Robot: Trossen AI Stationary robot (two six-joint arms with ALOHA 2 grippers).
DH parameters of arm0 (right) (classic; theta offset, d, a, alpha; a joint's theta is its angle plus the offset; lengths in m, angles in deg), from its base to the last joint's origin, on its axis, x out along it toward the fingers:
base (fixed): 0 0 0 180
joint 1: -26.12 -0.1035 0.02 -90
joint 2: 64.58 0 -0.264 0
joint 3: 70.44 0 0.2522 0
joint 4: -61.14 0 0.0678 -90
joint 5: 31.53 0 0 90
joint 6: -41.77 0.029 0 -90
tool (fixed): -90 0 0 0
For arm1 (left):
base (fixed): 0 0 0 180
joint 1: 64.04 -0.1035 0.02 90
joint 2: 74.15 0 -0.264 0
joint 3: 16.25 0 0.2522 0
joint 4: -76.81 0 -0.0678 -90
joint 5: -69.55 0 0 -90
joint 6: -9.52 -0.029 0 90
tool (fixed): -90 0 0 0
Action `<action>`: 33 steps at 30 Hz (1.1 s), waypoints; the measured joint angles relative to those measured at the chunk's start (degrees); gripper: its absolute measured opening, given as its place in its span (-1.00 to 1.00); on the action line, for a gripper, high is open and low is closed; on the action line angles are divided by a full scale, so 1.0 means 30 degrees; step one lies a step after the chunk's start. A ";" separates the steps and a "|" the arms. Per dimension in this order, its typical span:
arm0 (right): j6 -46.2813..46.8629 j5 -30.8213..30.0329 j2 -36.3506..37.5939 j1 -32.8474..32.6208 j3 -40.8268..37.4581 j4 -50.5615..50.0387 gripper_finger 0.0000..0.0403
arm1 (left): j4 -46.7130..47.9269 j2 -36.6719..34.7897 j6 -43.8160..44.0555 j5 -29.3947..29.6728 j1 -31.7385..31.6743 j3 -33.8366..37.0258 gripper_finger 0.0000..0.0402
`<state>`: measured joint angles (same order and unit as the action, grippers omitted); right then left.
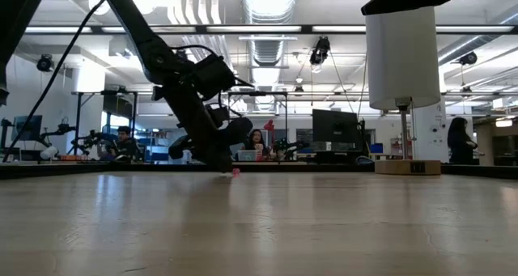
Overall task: Pick & Place Dice
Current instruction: Put the small pink die into the blue bin
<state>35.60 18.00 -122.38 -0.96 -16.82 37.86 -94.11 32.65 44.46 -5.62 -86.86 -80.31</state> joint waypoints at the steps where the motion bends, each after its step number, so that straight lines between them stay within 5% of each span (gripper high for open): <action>1: 0.0005 0.0000 0.0000 -0.0002 0.0000 0.0007 -0.69 | -0.0089 0.0000 -0.0003 0.0032 0.0164 -0.0002 -0.61; 12: -0.0007 0.0039 0.0015 -0.0002 0.0000 0.0344 -0.69 | -0.0044 -0.0046 -0.0613 0.0351 0.1395 -0.0650 -0.61; 33: 0.0000 0.0058 0.0015 -0.0002 0.0000 0.0379 -0.69 | 0.1038 -0.0528 -0.0416 0.1850 -0.0092 -0.0852 -0.61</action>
<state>35.60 18.18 -122.33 -0.97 -16.82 38.99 -91.00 31.06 43.21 -0.07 -87.13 -82.87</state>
